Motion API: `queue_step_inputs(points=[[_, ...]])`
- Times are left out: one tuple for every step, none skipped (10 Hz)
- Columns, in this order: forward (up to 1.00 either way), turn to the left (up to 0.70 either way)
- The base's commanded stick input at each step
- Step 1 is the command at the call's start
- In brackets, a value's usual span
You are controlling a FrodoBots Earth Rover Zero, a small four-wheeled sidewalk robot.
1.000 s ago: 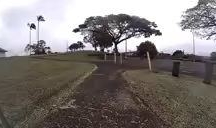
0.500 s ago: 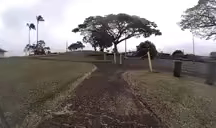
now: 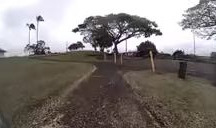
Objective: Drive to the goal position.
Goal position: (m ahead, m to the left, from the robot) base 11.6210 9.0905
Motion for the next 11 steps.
queue_step_inputs(points=[[0.7,0.0],[0.7,0.0],[0.7,0.0],[0.7,0.0],[0.7,0.0],[0.7,0.0],[0.7,0.0],[0.7,0.0],[0.7,0.0],[0.7,0.0],[0.7,0.0]])
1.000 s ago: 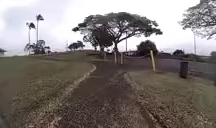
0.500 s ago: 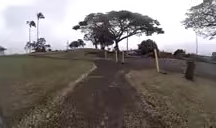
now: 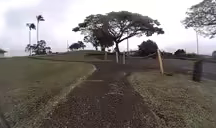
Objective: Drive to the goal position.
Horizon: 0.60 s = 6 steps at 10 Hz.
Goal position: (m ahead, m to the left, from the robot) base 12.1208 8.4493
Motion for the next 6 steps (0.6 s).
queue_step_inputs(points=[[0.7,0.0],[0.7,0.0],[0.7,0.0],[0.7,0.0],[0.7,0.0],[0.7,0.0]])
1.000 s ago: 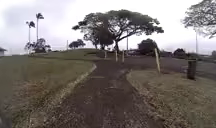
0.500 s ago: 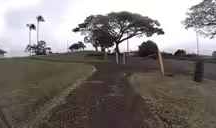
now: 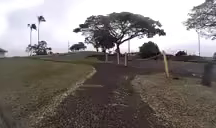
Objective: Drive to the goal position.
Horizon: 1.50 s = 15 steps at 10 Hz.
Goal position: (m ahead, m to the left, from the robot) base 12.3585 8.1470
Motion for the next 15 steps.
queue_step_inputs(points=[[0.7,0.0],[0.7,0.0],[0.7,0.0],[0.7,0.0],[0.7,0.0],[0.7,0.0],[0.7,0.0],[0.7,0.0],[0.7,0.0],[0.7,0.0],[0.7,0.0],[0.7,0.0],[0.75,0.0],[0.85,0.0],[0.85,0.0]])
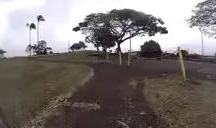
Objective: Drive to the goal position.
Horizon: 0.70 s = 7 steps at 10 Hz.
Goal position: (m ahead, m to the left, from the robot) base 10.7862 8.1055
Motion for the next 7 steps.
queue_step_inputs(points=[[0.95,0.0],[1.0,0.0],[1.0,0.0],[1.0,0.0],[1.0,0.0],[1.0,0.0],[1.0,0.0]])
